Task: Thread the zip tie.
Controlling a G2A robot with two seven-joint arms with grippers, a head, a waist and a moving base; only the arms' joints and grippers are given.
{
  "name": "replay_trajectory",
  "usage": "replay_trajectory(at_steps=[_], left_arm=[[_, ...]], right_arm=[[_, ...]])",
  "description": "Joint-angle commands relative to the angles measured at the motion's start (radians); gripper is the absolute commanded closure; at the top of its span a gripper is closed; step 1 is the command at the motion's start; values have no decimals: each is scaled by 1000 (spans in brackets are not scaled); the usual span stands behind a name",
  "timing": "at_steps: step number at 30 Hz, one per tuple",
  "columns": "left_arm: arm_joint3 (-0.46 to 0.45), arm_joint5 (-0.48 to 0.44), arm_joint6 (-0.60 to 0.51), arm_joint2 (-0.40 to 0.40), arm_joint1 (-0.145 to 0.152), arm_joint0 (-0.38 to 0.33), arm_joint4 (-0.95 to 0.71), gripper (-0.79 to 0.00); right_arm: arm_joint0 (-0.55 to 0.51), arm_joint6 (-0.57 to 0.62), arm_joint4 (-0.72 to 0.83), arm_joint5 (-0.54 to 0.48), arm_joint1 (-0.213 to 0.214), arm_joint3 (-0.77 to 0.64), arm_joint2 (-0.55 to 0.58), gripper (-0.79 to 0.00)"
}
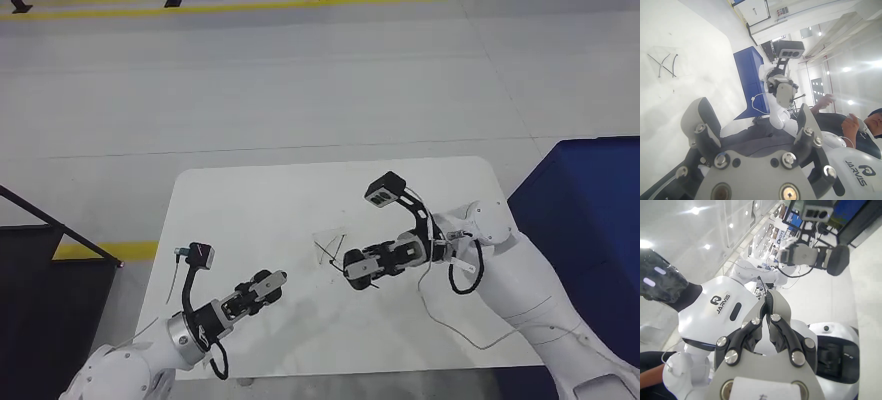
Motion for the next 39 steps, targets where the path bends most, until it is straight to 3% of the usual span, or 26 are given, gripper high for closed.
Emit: replay_trajectory(at_steps=[1,6,10,14,17,25,28,31,32,39], left_arm=[[0,0,0,0,0,0,0,-785],[0,0,0,0,0,0,0,-785],[0,0,0,0,0,0,0,-785],[0,0,0,0,0,0,0,-785],[0,0,0,0,0,0,0,-785],[0,0,0,0,0,0,0,-785],[0,0,0,0,0,0,0,-785],[0,0,0,0,0,0,0,-785],[0,0,0,0,0,0,0,-785],[0,0,0,0,0,0,0,-785]], right_arm=[[0,-1,-41,2,-1,2,-7,0],[-3,-6,-41,2,-1,-3,-9,0],[0,-160,-388,-169,1,-146,7,0],[-64,-341,-566,-396,10,-331,116,0],[-142,-468,-672,-463,16,-431,194,0],[-156,-476,-689,-462,16,-444,192,0],[-148,-497,-755,-577,15,-511,198,0],[-123,-682,-821,-726,6,-632,263,0],[-106,-744,-878,-726,0,-711,304,0],[-176,-1038,-1411,-726,-21,-807,443,0]])
